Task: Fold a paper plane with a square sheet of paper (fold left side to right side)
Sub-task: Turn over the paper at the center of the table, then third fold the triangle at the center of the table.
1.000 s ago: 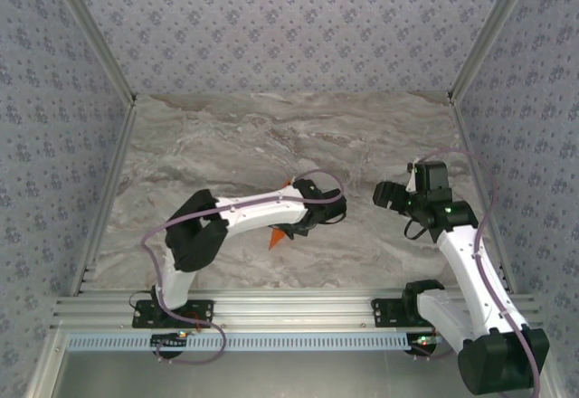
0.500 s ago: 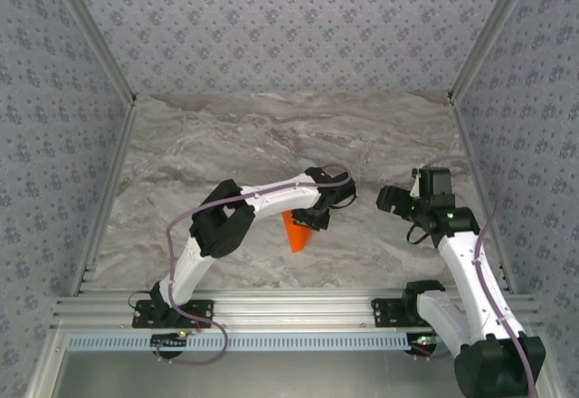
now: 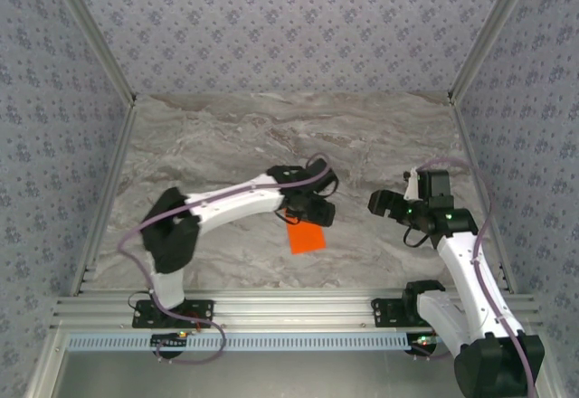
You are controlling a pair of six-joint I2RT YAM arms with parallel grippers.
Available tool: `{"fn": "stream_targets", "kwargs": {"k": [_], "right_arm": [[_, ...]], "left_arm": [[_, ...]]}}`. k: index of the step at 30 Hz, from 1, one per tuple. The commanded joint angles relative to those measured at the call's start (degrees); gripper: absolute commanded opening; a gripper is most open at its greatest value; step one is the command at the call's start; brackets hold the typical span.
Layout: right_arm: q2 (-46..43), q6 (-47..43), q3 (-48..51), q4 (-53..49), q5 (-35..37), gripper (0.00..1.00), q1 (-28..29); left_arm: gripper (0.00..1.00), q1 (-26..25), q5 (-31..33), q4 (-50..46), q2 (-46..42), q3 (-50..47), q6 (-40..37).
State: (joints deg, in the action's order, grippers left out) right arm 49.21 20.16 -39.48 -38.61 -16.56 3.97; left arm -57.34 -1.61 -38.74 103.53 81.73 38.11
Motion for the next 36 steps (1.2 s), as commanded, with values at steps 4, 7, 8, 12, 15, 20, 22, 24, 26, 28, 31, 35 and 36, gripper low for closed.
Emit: {"fn": "stream_targets", "kwargs": {"k": [4,7,8,12,15,20,22,24,26,28,31,35,36], "right_arm": [[5.0,2.8,0.5,3.8,-7.2,0.89,6.4],[10.7,5.3,-0.7,8.4,-6.1,0.88,13.1],[12.8,6.2,-1.1,10.2,-5.7,0.87,15.2],[22.9,9.9,-3.5,20.3,-7.3,0.8,21.1],[30.0,12.2,-5.5,27.7,-10.1,0.69,22.6],[39.7,11.7,-10.8,30.2,-10.5,0.46,23.3],[43.3,11.3,-13.2,30.0,-10.3,0.44,23.4],[46.2,11.0,-14.8,29.8,-9.8,0.44,23.4],[48.9,10.9,-15.7,29.9,-9.4,0.44,23.4],[51.3,10.6,-16.5,30.3,-9.7,0.44,23.4],[53.9,10.6,-17.0,31.3,-10.9,0.44,23.4],[55.2,9.8,-16.7,31.3,-10.4,0.43,23.4],[55.4,9.5,-16.7,30.9,-10.1,0.43,23.4]], "left_arm": [[0.72,9.6,-8.8,18.0,-13.7,-18.3,3.3],[0.72,14.3,-14.5,27.7,-17.4,-27.4,6.5],[0.72,15.4,-16.0,30.6,-18.1,-29.8,7.6],[0.71,18.8,-21.0,40.5,-18.8,-37.3,11.6],[0.69,19.4,-22.1,42.8,-18.5,-39.5,12.4],[0.64,19.5,-23.3,44.5,-16.2,-40.4,12.7],[0.64,19.5,-23.6,44.8,-15.1,-40.3,12.9],[0.64,19.5,-23.7,44.9,-14.3,-40.2,12.9],[0.64,19.5,-24.1,44.8,-13.5,-39.8,13.0],[0.64,19.5,-24.4,44.6,-12.8,-39.4,13.1],[0.64,19.5,-24.7,44.1,-12.3,-39.1,13.1],[0.64,19.5,-24.5,43.5,-12.4,-38.9,13.3],[0.64,19.5,-24.5,43.2,-12.5,-39.0,13.4]]}}
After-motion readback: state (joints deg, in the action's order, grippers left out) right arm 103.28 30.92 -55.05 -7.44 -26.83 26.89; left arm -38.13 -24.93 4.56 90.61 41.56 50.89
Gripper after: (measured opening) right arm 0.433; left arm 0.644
